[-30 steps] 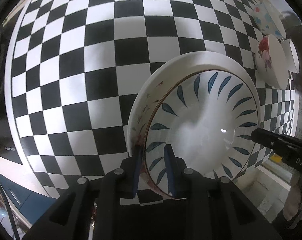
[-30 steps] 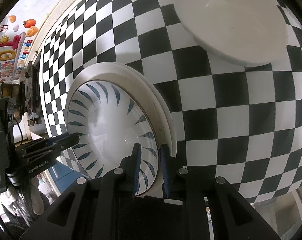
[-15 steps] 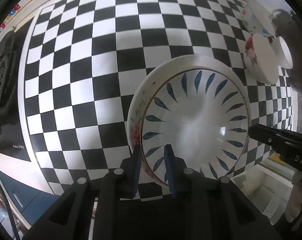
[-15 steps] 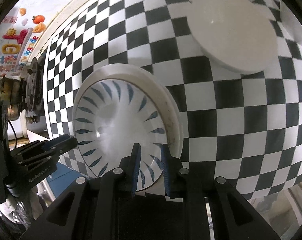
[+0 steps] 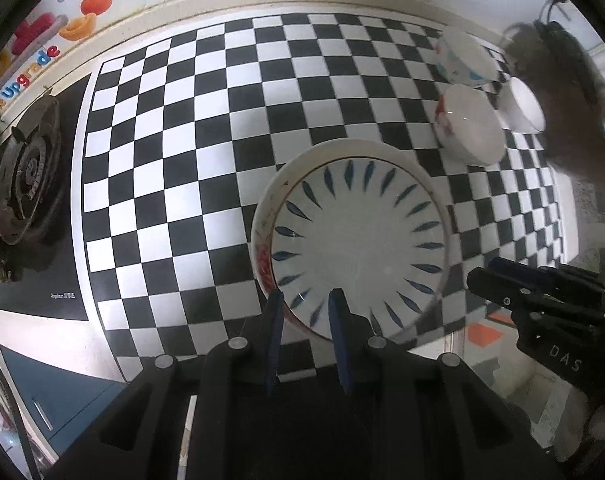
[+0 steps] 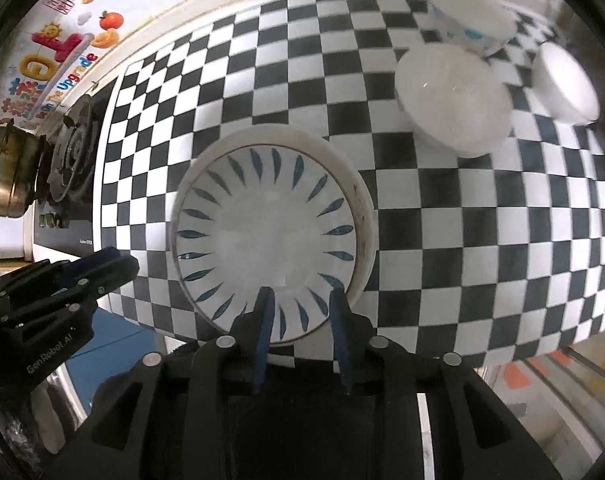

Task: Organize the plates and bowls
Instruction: 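Lower the plate stack onto the cloth and open both grippers, then grasp the red-flower bowl rim with the left gripper while the right gripper grasps a white bowl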

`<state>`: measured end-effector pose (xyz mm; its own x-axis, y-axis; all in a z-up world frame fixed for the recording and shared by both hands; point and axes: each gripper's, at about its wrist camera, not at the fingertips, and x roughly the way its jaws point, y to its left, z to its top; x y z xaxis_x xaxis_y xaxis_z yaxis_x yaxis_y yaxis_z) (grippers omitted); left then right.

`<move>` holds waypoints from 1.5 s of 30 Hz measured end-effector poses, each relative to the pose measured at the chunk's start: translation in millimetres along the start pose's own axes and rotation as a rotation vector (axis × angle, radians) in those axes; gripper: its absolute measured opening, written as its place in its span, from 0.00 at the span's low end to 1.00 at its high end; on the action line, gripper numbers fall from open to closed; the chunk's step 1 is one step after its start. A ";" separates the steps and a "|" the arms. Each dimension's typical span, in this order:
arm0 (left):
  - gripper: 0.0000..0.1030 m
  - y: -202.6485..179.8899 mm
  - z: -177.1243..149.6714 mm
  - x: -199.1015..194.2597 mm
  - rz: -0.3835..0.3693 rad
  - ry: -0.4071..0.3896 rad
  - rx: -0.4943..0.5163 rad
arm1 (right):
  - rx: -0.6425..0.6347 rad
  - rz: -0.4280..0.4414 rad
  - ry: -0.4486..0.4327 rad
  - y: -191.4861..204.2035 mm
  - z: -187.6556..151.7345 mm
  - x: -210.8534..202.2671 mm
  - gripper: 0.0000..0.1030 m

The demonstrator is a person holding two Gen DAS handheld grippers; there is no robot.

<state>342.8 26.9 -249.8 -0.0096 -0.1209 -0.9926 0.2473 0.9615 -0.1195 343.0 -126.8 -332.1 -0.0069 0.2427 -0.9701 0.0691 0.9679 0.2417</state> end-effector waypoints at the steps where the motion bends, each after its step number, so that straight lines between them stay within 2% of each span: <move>1: 0.20 -1.3 -2.2 -3.3 -0.006 -0.004 -0.001 | 0.000 0.000 -0.008 2.0 -3.1 -7.1 0.30; 11: 0.20 -1.1 -12.2 -45.7 -0.037 -0.060 0.017 | -0.005 0.000 -0.076 29.7 -27.0 -66.8 0.31; 17: 0.22 -2.3 -7.5 -58.1 -0.038 -0.108 0.046 | 0.024 0.032 -0.092 32.3 -25.6 -75.0 0.32; 18: 0.28 -3.0 -4.8 -58.0 -0.044 -0.112 0.047 | 0.038 0.033 -0.095 29.5 -23.9 -75.2 0.37; 20: 0.28 -5.4 5.4 -55.9 -0.078 -0.121 0.049 | 0.070 0.043 -0.111 20.5 -20.2 -76.6 0.47; 23: 0.28 -13.6 25.3 -48.1 -0.107 -0.120 0.048 | 0.116 0.050 -0.134 -1.4 -12.7 -77.2 0.48; 28: 0.28 -44.0 71.4 -24.1 -0.123 -0.123 0.049 | 0.203 0.017 -0.177 -63.3 10.2 -73.5 0.48; 34: 0.28 -88.2 128.0 32.5 -0.141 -0.055 -0.012 | 0.231 -0.028 -0.201 -144.8 66.0 -48.8 0.48; 39: 0.28 -114.3 159.2 89.1 -0.189 0.051 -0.122 | 0.188 -0.013 -0.148 -188.8 114.9 -10.5 0.48; 45: 0.28 -135.4 177.6 139.9 -0.175 0.124 -0.196 | 0.124 0.044 -0.047 -216.6 153.4 40.6 0.48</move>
<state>480.1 -164.0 -368.7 -0.1564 -0.2694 -0.9502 0.0395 0.9596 -0.2786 480.8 -336.7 -427.5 0.0458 0.2788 -0.9592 0.1912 0.9401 0.2824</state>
